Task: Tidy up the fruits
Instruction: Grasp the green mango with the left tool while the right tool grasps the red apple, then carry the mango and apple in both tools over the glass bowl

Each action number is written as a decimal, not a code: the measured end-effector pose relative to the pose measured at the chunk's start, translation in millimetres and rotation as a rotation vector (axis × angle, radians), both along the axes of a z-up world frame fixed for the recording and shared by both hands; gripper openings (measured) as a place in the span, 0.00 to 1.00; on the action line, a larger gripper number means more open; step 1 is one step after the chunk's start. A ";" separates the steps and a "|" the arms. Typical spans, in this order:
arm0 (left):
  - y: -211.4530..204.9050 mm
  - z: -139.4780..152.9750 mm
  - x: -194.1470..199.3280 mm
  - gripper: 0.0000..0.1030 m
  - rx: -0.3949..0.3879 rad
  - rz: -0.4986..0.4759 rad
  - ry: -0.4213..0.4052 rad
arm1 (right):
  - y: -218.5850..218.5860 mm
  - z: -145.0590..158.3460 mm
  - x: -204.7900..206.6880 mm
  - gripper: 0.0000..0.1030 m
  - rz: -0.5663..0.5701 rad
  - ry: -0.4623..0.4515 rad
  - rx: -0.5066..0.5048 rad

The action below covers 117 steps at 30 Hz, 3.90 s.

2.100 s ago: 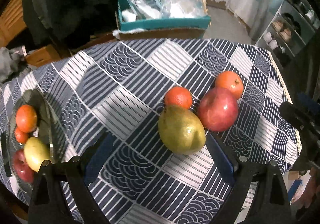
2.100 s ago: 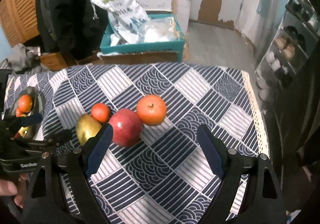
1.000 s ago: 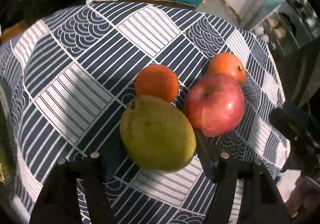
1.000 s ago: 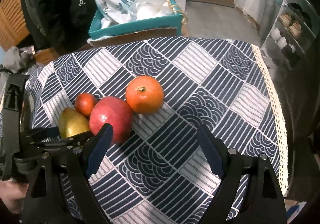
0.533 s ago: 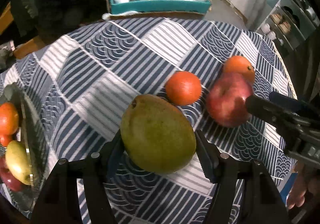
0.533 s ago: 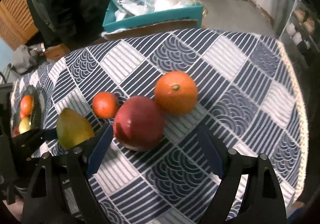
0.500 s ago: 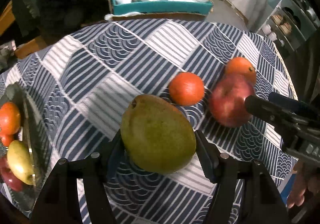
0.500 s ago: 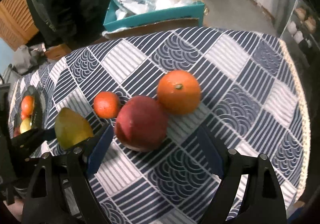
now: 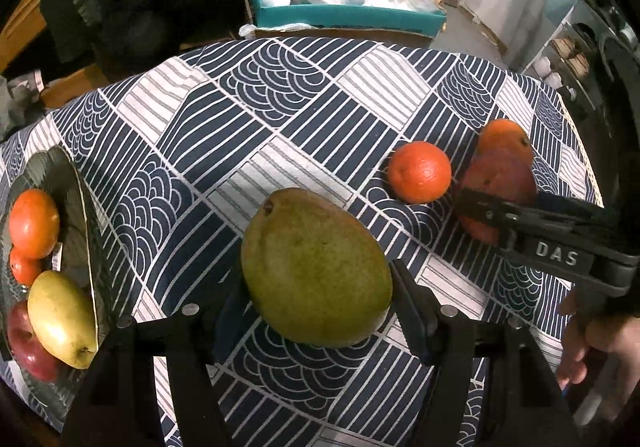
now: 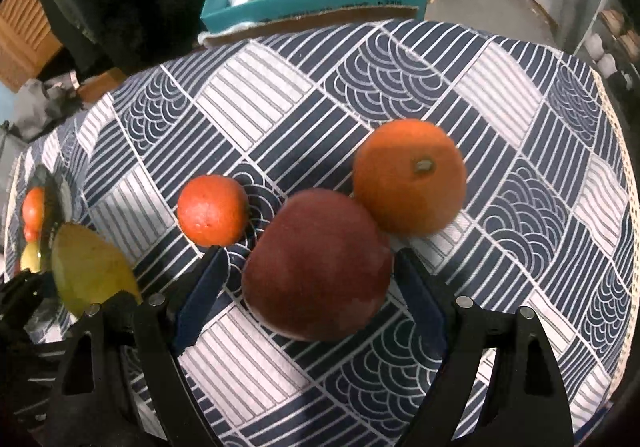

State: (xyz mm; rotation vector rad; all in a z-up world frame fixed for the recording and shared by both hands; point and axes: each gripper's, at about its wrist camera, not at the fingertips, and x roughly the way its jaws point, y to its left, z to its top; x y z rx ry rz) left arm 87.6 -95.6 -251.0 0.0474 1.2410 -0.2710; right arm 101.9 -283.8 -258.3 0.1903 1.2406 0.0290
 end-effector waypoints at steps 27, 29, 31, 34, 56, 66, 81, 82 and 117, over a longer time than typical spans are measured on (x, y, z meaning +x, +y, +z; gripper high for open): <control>25.6 58.1 -13.3 0.67 -0.007 0.039 -0.129 | 26.1 71.7 -33.2 0.70 0.099 -0.178 -0.208; 27.6 65.0 -16.0 0.67 -0.012 0.039 -0.142 | 29.6 83.0 -35.5 0.70 0.104 -0.200 -0.205; 28.5 71.1 -17.4 0.67 -0.017 0.039 -0.153 | 33.9 92.8 -37.2 0.70 0.109 -0.222 -0.202; 31.3 81.8 -21.5 0.67 -0.023 0.039 -0.171 | 38.1 107.1 -39.3 0.70 0.116 -0.253 -0.198; 61.6 148.5 -55.5 0.67 -0.057 0.038 -0.293 | 70.9 179.4 -65.8 0.70 0.203 -0.423 -0.148; 75.8 165.1 -63.7 0.67 -0.056 0.047 -0.348 | 89.4 201.1 -70.0 0.70 0.242 -0.474 -0.110; 121.8 167.4 -61.8 0.67 -0.083 0.141 -0.342 | 127.5 208.1 -55.8 0.70 0.292 -0.485 -0.068; 126.0 166.6 -61.7 0.67 -0.083 0.149 -0.341 | 131.1 208.1 -54.3 0.70 0.296 -0.485 -0.067; 264.3 76.8 -31.9 0.67 -0.042 0.475 -0.166 | 269.8 119.0 12.7 0.70 0.476 -0.271 0.047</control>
